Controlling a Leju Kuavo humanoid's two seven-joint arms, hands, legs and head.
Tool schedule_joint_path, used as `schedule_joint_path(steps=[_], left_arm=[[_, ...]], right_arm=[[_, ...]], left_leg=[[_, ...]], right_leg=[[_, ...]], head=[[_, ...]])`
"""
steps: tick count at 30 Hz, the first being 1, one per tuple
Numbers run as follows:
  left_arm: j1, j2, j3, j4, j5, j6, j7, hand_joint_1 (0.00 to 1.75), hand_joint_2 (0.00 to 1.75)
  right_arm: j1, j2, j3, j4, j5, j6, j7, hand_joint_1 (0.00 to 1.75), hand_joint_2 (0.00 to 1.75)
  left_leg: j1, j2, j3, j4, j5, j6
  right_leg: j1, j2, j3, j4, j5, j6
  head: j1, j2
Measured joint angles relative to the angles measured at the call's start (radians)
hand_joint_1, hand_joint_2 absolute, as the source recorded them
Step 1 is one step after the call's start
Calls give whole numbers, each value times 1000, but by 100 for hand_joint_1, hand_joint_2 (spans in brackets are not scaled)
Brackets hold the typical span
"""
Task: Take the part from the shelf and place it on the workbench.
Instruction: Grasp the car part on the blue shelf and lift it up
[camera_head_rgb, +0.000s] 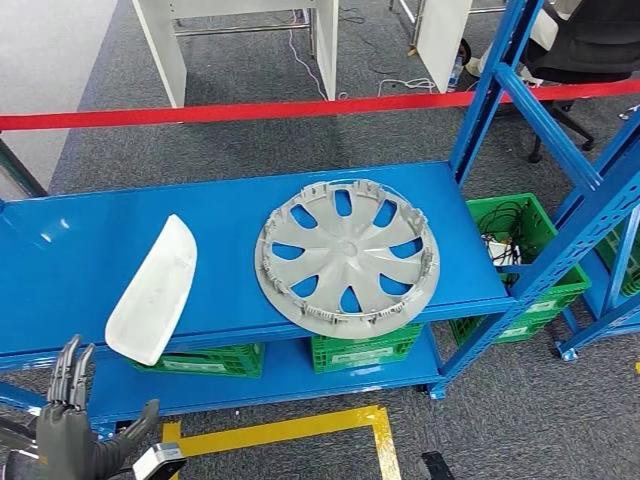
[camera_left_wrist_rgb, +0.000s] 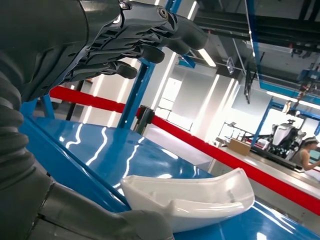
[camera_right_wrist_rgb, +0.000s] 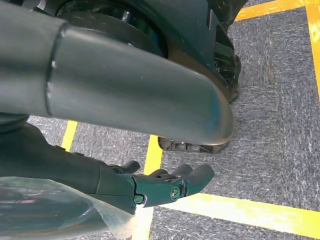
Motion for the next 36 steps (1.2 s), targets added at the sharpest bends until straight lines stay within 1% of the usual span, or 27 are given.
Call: schedule_joint_path(steps=[7, 9, 13, 15, 24, 36], left_arm=[[-2, -2, 11, 13, 40, 0, 13, 0, 175], [-9, -1, 11, 26, 88, 0, 16, 0, 175], [-42, 6, 1, 74, 242, 0, 3, 0, 175], [-62, 13, -6, 103, 274, 0, -1, 0, 175], [-134, 46, -42, 203, 282, -9, 1, 0, 175], [-176, 76, -74, 253, 250, -30, 24, 0, 175]], right_arm=[[1, 0, 0, 0, 0, 0, 0, 0, 0], [1, 0, 0, 1, 1, 0, 0, 0, 0], [1, 0, 0, 2, 4, 0, 0, 0, 0], [1, -2, 0, 2, 6, 0, 0, 0, 0], [1, -8, 8, 3, 17, 2, 4, 0, 0], [0, -13, 11, 3, 23, 3, 10, 0, 0]], left_leg=[[0, 0, 0, 0, 0, 0], [0, 0, 0, 0, 0, 0], [0, 0, 0, 0, 0, 0], [0, 0, 0, 0, 0, 0], [0, 0, -1, 0, 0, 0], [0, 0, -1, 1, 0, 0]], right_leg=[[0, 0, -1, 0, 0, 0], [0, 0, -4, 0, 0, 0], [0, 0, -7, 0, 0, 0], [0, 0, -7, 0, 0, 0], [0, 0, 2, 0, 0, 0], [0, 0, 2, 0, 0, 0]], head=[[0, 0], [0, 0], [0, 0], [0, 0], [0, 0], [0, 0]])
